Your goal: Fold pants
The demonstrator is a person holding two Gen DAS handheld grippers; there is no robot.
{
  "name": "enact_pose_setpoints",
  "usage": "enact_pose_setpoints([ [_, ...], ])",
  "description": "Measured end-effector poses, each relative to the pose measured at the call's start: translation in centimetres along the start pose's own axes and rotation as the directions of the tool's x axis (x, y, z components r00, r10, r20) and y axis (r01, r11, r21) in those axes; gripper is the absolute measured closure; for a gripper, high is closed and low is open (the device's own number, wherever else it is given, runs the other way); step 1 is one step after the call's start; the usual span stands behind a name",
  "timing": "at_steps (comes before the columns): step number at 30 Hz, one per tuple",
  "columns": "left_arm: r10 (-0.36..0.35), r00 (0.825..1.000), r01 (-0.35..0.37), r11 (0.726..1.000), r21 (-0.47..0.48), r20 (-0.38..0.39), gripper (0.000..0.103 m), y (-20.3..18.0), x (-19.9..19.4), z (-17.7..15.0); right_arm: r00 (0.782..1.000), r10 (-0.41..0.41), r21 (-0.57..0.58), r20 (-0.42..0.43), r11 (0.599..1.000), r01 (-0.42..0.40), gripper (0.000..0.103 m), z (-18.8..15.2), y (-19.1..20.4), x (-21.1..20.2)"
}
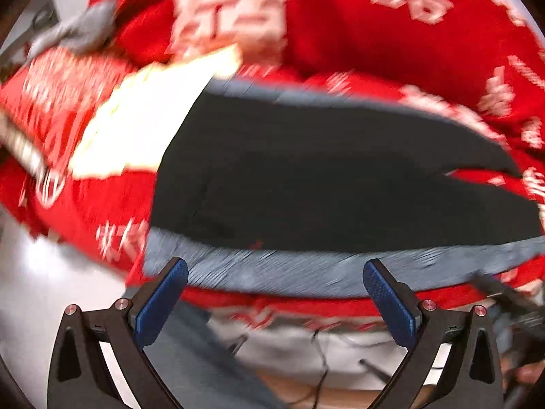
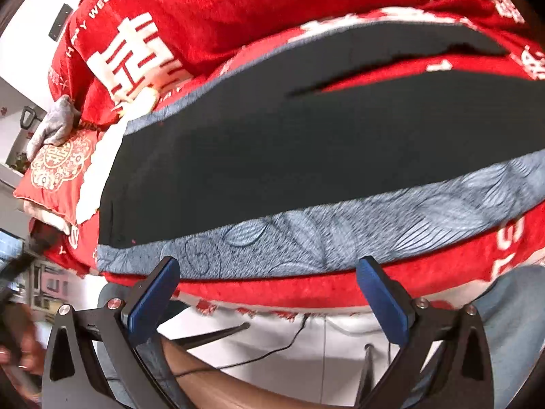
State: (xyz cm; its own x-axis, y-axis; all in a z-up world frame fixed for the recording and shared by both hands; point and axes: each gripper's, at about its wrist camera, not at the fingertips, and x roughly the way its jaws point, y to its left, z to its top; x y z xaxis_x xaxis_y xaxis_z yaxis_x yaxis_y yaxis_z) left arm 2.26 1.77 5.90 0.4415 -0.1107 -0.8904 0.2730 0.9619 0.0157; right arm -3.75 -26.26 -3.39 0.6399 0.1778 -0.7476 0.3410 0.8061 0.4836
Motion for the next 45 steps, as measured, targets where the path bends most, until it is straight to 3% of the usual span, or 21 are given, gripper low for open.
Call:
enact_pose_setpoints([
  [4,0.019,0.997,-0.024,0.998,-0.06,-0.079,0.0,2.6,3.8,-1.6,0.996,0.075,0.018,-0.045,0.997,-0.074,0.0,-0.4,0.4,2.0],
  [8,-0.016,0.992,0.003,0.995,-0.103,-0.128,0.0,2.7,5.6,-2.2,0.985,0.152,0.024,-0.084,0.988,-0.15,0.0,-0.7,1.2,3.6],
  [19,-0.07,0.988,0.051,0.989,-0.136,-0.136,0.0,2.8,7.6,-1.1,0.955,0.263,0.073,-0.134,0.964,-0.255,0.001,-1.3,1.0,5.7],
  [24,-0.07,0.987,0.051,0.99,-0.134,-0.143,0.0,3.1,8.1,-1.1,0.943,0.304,0.097,-0.133,0.951,-0.293,0.008,-1.5,0.8,6.1],
  [27,-0.066,0.987,0.047,0.99,-0.13,-0.145,0.0,3.3,8.4,-1.1,0.931,0.336,0.112,-0.142,0.94,-0.322,0.018,-1.7,0.7,6.4],
  [31,-0.105,0.983,0.084,0.986,-0.144,-0.149,0.0,3.9,9.0,-1.4,0.903,0.396,0.116,-0.166,0.917,-0.381,0.019,-2.0,1.2,7.1],
  [33,-0.182,0.973,0.158,0.974,-0.165,-0.142,0.0,4.4,9.5,-1.7,0.889,0.421,0.12,-0.18,0.907,-0.405,0.019,-2.1,1.4,7.8],
  [37,-0.329,0.931,0.285,0.926,-0.249,-0.156,0.0,5.6,11.0,-2.3,0.865,0.459,0.144,-0.203,0.888,-0.438,0.019,-2.4,1.5,9.6],
  [42,-0.385,0.91,0.326,0.894,-0.309,-0.155,0.0,6.6,11.8,-2.7,0.832,0.507,0.174,-0.227,0.861,-0.477,0.019,-3.0,1.3,11.5],
  [45,-0.398,0.904,0.329,0.881,-0.34,-0.156,0.0,6.8,12.4,-2.8,0.827,0.517,0.18,-0.222,0.855,-0.487,0.019,-3.1,1.2,11.5],
])
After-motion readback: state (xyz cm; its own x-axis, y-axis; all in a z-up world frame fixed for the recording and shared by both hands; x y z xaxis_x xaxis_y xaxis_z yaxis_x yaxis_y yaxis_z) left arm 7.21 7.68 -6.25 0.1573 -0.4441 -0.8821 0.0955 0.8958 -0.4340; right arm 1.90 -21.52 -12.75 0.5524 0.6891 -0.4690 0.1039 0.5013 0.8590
